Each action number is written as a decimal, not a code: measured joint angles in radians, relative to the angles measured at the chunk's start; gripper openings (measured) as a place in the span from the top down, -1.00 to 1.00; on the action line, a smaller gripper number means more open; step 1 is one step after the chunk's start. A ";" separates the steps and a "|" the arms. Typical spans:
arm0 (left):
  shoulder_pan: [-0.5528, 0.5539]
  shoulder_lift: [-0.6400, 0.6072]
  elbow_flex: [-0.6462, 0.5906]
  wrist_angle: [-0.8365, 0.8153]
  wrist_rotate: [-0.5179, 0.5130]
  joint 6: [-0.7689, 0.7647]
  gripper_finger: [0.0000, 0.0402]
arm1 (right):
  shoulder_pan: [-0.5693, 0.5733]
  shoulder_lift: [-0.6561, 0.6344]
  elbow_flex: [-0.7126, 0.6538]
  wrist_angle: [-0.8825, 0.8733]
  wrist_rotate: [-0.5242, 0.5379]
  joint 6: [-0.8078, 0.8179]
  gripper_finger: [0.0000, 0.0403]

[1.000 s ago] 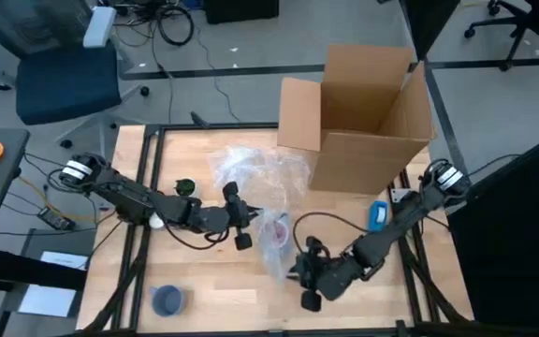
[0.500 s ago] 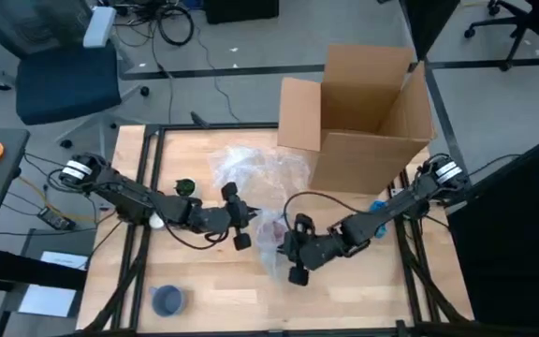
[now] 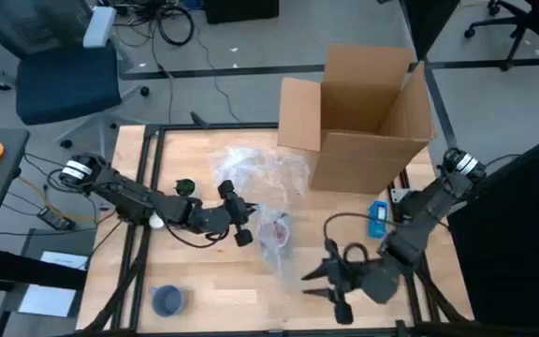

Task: Wrap mug
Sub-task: Wrap the black mug with bubble wrap

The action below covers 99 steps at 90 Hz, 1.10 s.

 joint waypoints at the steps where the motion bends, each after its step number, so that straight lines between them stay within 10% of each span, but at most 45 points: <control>1: 0.001 0.000 0.000 0.000 -0.003 -0.004 1.00 | 0.003 0.003 0.000 -0.007 0.017 0.015 0.41; 18: 0.021 0.000 0.000 -0.015 -0.007 -0.075 1.00 | -0.003 0.052 -0.001 -0.192 0.252 0.280 0.35; 50: 0.042 0.000 0.000 -0.038 -0.004 -0.126 1.00 | -0.058 0.134 -0.001 0.164 0.127 0.070 0.11; 67: 0.042 0.000 0.000 -0.042 -0.002 -0.132 1.00 | -0.097 0.148 -0.002 0.035 0.275 0.273 0.08; 99: 0.042 0.000 0.000 -0.046 0.023 -0.149 1.00 | -0.213 0.216 -0.002 0.091 0.117 0.283 0.08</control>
